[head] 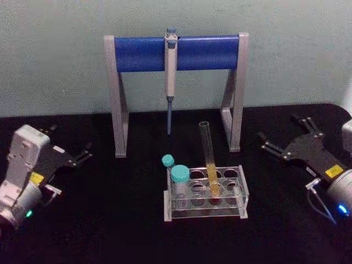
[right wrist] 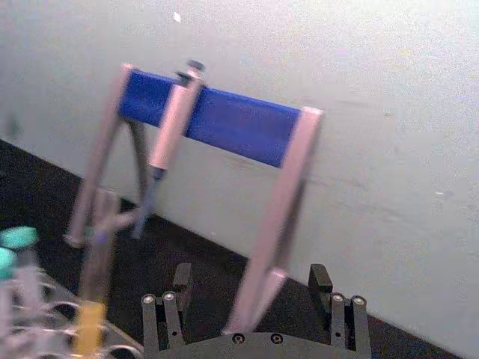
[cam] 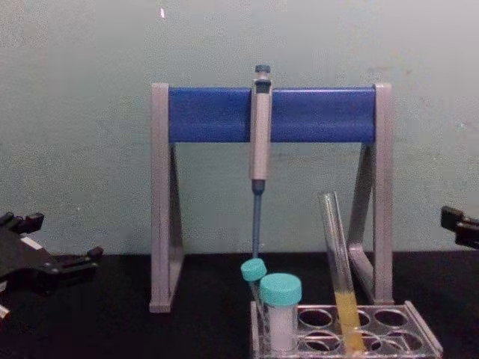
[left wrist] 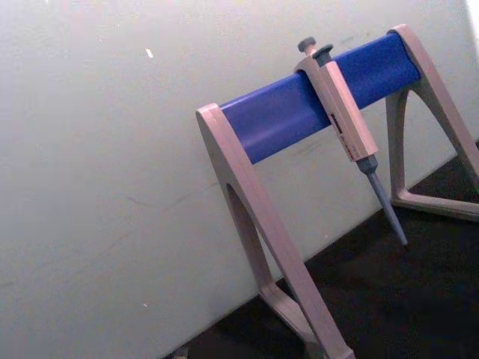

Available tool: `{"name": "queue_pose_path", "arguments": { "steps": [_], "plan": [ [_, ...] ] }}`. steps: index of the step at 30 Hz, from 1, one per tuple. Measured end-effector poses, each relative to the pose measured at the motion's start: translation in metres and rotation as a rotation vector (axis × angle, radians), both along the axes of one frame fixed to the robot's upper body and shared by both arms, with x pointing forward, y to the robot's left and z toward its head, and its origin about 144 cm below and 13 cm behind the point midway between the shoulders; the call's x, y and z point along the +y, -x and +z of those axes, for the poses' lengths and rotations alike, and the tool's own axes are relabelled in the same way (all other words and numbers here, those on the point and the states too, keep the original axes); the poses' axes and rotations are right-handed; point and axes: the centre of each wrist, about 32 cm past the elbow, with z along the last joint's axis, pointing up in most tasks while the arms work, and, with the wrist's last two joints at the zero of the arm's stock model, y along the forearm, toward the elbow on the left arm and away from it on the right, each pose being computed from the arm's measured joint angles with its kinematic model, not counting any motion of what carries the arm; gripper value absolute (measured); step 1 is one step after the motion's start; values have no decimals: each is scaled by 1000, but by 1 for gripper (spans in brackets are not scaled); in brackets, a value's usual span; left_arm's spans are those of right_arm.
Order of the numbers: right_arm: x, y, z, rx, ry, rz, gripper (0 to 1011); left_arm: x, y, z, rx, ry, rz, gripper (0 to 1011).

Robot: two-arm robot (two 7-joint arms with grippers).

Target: Pick up the test tube from the test tube rack, shake it, then place it back into the test tube rack.

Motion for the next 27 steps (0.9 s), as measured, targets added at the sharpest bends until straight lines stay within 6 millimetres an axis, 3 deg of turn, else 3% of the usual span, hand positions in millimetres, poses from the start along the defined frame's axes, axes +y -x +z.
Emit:
{"name": "queue_pose_path", "arguments": {
  "steps": [12, 27],
  "plan": [
    [19, -1, 1, 60, -58, 190, 1000, 0, 0, 0, 0, 0, 0, 1001],
    [45, -35, -2, 185, -99, 355, 1000, 0, 0, 0, 0, 0, 0, 1001]
  ]
}}
